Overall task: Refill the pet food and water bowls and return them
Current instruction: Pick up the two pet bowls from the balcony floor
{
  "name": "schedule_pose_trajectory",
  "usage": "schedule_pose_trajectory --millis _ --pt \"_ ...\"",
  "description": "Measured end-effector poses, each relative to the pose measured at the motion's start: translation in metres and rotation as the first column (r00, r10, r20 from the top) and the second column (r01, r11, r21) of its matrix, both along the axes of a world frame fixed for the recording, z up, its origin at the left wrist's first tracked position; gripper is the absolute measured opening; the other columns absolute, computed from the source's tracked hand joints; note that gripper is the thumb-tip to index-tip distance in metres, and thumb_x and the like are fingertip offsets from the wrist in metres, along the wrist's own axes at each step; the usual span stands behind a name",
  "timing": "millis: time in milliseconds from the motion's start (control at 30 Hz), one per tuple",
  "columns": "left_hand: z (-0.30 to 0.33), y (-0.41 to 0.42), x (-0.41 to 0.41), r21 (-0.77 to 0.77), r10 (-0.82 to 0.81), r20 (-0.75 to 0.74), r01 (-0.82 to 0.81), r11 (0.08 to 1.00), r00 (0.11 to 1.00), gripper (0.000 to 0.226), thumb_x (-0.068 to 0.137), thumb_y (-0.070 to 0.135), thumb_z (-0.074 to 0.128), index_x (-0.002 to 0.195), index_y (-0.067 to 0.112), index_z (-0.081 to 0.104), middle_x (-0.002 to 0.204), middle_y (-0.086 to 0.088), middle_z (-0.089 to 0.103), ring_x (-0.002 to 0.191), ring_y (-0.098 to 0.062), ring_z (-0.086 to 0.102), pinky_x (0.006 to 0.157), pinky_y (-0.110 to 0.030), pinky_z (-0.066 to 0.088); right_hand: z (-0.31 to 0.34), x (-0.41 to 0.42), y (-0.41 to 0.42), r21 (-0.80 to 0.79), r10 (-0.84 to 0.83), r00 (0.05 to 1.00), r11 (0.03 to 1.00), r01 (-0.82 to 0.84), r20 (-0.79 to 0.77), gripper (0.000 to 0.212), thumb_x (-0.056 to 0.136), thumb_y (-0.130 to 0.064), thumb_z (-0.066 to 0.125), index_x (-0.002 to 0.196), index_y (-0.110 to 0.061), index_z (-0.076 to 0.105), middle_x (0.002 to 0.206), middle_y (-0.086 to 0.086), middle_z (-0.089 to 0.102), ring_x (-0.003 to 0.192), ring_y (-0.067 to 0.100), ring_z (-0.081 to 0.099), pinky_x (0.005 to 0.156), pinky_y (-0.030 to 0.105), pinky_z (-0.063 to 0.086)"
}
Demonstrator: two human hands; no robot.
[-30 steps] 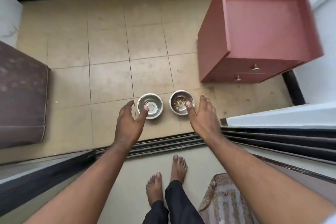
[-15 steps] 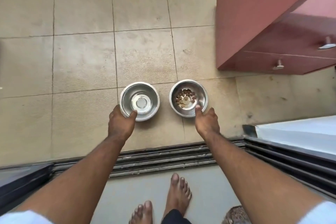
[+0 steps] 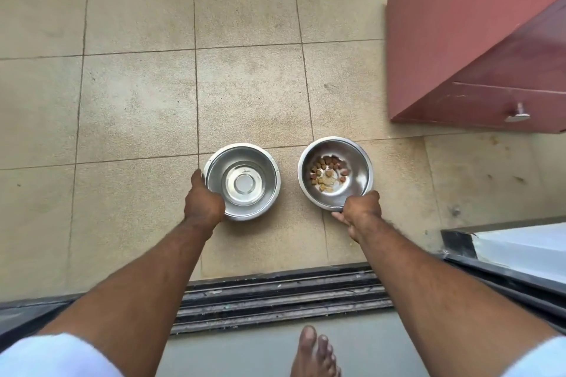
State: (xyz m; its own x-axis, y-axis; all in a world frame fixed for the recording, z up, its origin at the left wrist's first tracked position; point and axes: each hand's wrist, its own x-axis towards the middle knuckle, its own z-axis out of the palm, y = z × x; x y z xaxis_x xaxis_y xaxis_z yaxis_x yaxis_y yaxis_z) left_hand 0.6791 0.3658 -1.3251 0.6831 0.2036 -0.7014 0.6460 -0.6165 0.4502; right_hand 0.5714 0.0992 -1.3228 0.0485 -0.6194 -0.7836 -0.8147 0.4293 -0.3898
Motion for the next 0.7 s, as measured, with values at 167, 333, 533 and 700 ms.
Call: schedule_pose_trajectory --millis 167,333,533,700 --pt "0.0 0.003 -0.002 0.074 -0.05 0.07 0.045 0.996 0.996 0.04 0.069 0.005 0.049 0.102 0.029 0.054 0.097 -0.01 0.065 0.081 -0.041 0.069 0.062 -0.054 0.064 0.002 -0.004 0.002 -0.027 -0.032 0.993 0.999 0.036 0.115 0.063 0.099 0.012 0.045 0.15 -0.023 0.034 0.13 0.009 0.059 0.076 0.021 0.069 0.066 0.043 0.066" --pt "0.05 -0.007 -0.009 0.09 -0.058 0.092 0.05 0.995 0.994 0.039 0.07 0.006 0.053 0.101 0.03 0.054 0.094 -0.008 0.066 0.08 -0.04 0.07 0.066 -0.052 0.064 0.05 -0.014 0.005 -0.018 -0.058 0.985 0.998 0.062 0.164 0.061 0.101 0.01 0.048 0.15 -0.023 0.034 0.128 0.012 0.058 0.08 0.026 0.072 0.055 0.036 0.064" --pt "0.167 -0.023 -0.006 0.041 -0.066 0.138 0.061 0.997 0.988 0.036 0.075 0.002 0.052 0.096 0.032 0.054 0.089 -0.004 0.064 0.076 -0.039 0.07 0.065 -0.052 0.064 0.165 -0.019 0.004 -0.039 -0.099 0.966 0.993 0.111 0.237 0.039 0.104 -0.001 0.053 0.134 -0.022 0.041 0.122 0.013 0.06 0.095 0.035 0.072 0.053 0.037 0.063" --pt "0.294 -0.031 -0.001 -0.01 -0.076 0.188 0.079 0.997 0.979 0.029 0.067 0.009 0.05 0.089 0.028 0.055 0.085 -0.003 0.065 0.074 -0.04 0.071 0.069 -0.052 0.064 0.29 -0.025 -0.001 -0.077 -0.101 0.944 0.988 0.131 0.314 0.039 0.101 -0.002 0.056 0.132 -0.023 0.042 0.122 0.011 0.059 0.092 0.029 0.07 0.06 0.045 0.065"
